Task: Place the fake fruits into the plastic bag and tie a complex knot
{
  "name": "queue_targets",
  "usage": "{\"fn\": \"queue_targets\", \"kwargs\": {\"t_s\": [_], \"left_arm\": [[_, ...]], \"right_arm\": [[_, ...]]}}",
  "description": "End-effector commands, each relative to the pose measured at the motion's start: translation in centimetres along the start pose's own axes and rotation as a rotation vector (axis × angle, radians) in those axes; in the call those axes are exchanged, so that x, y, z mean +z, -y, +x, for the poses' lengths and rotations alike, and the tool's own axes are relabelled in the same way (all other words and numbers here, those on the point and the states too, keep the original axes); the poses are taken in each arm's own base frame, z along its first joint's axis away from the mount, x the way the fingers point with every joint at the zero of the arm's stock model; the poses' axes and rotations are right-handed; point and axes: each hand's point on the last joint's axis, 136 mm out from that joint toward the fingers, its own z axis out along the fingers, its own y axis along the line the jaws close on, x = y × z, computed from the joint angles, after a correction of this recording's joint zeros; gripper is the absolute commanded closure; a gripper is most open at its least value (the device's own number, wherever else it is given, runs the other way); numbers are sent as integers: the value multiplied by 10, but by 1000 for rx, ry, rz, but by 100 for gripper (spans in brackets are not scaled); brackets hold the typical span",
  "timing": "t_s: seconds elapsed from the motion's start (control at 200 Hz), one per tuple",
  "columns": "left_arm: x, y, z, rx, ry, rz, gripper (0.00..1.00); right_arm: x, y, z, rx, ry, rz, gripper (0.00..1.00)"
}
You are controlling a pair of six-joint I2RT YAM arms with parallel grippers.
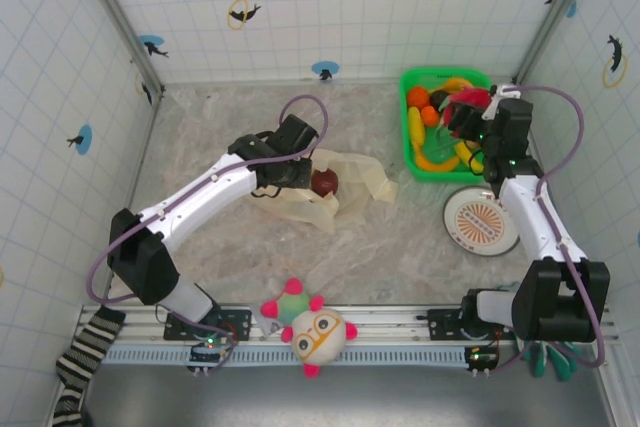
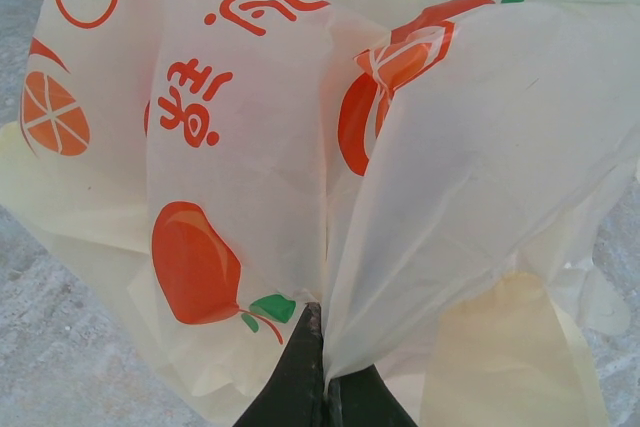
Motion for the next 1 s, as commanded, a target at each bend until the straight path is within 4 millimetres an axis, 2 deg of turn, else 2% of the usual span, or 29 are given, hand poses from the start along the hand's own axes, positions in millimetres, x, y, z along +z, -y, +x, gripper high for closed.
{"fn": "queue_targets", "kwargs": {"t_s": [0.0,0.115,0.205,0.375,0.495,0.59,0.776,0.916,0.996], "left_arm": [[-4,2,-5,-3,12,11,100],[-4,1,-5,-7,10,9,100],[-3,2,-4,-11,8,9,100],[-2,4,-6,-7,7,19,100],[-2,5,-6,-3,8,21,100],[-3,6,-7,-8,10,28,100],[-5,6,-7,-8,14,34,100],[-5,6,-6,-13,9,32,100],[-4,7,-6,-16,6,39,100]], "right_arm": [[-1,-12,-53,-37,185,-33,23],[-2,-23,-79,-40,223,-54,24],[-12,-31,-87,-45,250,-70,24],[-37,-42,-76,-64,262,-106,24],[-60,-51,-63,-84,265,-150,24],[-80,-66,-43,-111,260,-215,24],[-109,-109,3,-163,249,-379,24],[-128,-145,26,-137,303,-517,24],[-132,-165,43,-142,319,-578,24]]}}
